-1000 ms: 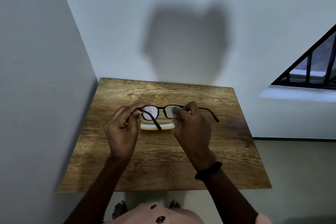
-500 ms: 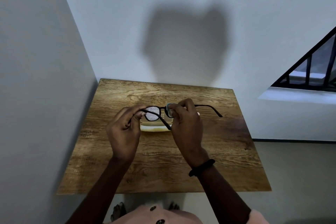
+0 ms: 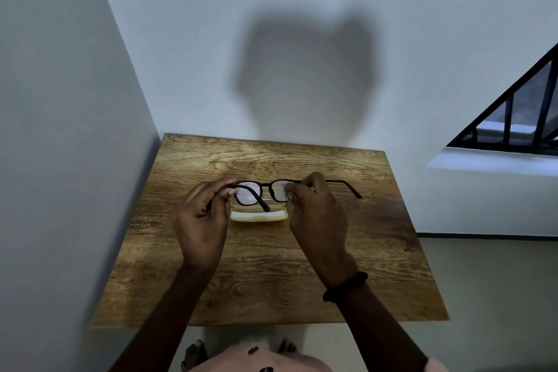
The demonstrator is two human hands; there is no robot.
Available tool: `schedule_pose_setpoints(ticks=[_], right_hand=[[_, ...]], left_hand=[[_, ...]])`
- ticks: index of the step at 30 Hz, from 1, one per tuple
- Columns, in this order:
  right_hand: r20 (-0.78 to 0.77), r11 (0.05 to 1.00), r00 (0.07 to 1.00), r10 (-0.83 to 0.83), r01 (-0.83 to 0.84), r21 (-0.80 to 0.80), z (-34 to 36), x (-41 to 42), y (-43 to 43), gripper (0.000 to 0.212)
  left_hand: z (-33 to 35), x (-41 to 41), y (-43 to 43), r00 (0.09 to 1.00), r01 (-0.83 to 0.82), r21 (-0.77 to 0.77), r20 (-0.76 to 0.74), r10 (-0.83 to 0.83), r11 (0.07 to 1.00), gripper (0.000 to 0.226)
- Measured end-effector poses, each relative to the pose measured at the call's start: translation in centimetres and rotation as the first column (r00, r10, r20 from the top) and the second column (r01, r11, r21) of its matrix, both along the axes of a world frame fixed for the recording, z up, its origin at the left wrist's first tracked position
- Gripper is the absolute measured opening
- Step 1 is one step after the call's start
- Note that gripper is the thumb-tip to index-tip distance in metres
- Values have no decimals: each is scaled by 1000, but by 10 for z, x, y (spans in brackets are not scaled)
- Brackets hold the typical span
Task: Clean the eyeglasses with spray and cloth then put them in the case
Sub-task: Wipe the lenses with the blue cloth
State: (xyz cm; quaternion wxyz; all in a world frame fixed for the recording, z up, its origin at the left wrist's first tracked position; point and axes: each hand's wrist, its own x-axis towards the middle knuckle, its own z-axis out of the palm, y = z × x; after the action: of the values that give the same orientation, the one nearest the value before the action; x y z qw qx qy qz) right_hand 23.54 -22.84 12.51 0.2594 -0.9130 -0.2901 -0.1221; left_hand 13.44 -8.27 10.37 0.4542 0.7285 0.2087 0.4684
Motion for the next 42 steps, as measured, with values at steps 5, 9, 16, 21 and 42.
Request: schedule_pose_setpoints(ticks=[5, 9, 16, 21, 42], right_hand=[[3, 999, 999, -49, 49, 19, 6, 6, 10, 25], [-14, 997, 1000, -14, 15, 79, 9, 5, 16, 21], [-43, 981, 995, 92, -83, 176, 1, 2, 17, 25], [-63, 967, 984, 169, -153, 202, -3, 0, 8, 26], [-576, 620, 709, 407, 249, 744, 23, -18, 13, 15]], left_hand=[[-3, 3, -2, 1000, 11, 7, -5, -11, 1000, 27], [-7, 3, 0, 1000, -8, -4, 2, 8, 1000, 21], [-6, 1, -1, 1000, -18, -18, 19, 18, 1000, 19], [-3, 0, -2, 999, -21, -45, 40, 23, 999, 14], [-7, 4, -13, 990, 78, -67, -113, -85, 995, 22]])
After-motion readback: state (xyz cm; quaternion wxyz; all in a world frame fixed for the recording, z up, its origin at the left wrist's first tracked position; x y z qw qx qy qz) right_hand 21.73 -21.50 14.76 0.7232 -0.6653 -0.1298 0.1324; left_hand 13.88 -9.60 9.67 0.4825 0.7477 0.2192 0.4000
